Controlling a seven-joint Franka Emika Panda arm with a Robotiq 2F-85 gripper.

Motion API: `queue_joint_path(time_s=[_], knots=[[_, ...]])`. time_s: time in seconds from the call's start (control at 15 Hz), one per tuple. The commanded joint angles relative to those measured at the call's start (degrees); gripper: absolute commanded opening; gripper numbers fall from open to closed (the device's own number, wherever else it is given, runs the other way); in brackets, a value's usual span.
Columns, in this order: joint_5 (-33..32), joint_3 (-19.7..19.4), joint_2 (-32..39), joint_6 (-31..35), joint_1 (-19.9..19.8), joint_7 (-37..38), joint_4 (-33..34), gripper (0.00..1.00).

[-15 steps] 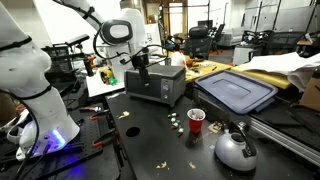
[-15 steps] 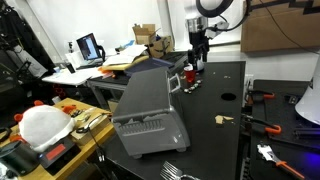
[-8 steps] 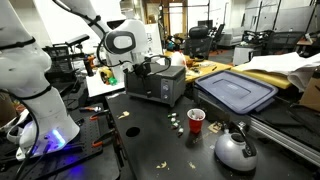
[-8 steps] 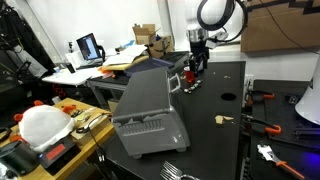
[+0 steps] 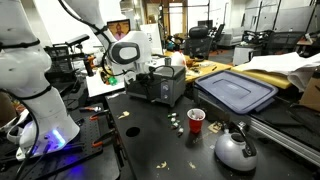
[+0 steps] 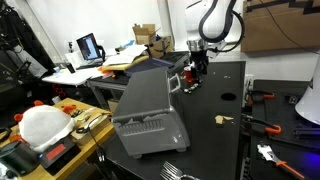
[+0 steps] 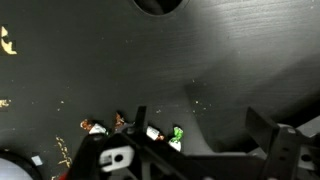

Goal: Put two pieces of candy in the red cup.

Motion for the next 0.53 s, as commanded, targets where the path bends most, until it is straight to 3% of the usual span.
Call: queue_joint_path(time_s=[0.0,0.47], knots=[[-1.5,-1.1,3.4,2.1,1.1,-0.3,2.1,1.0],[-0.7,-1.6,9.2,3.1,2.9,-1.0,6.5,1.0]])
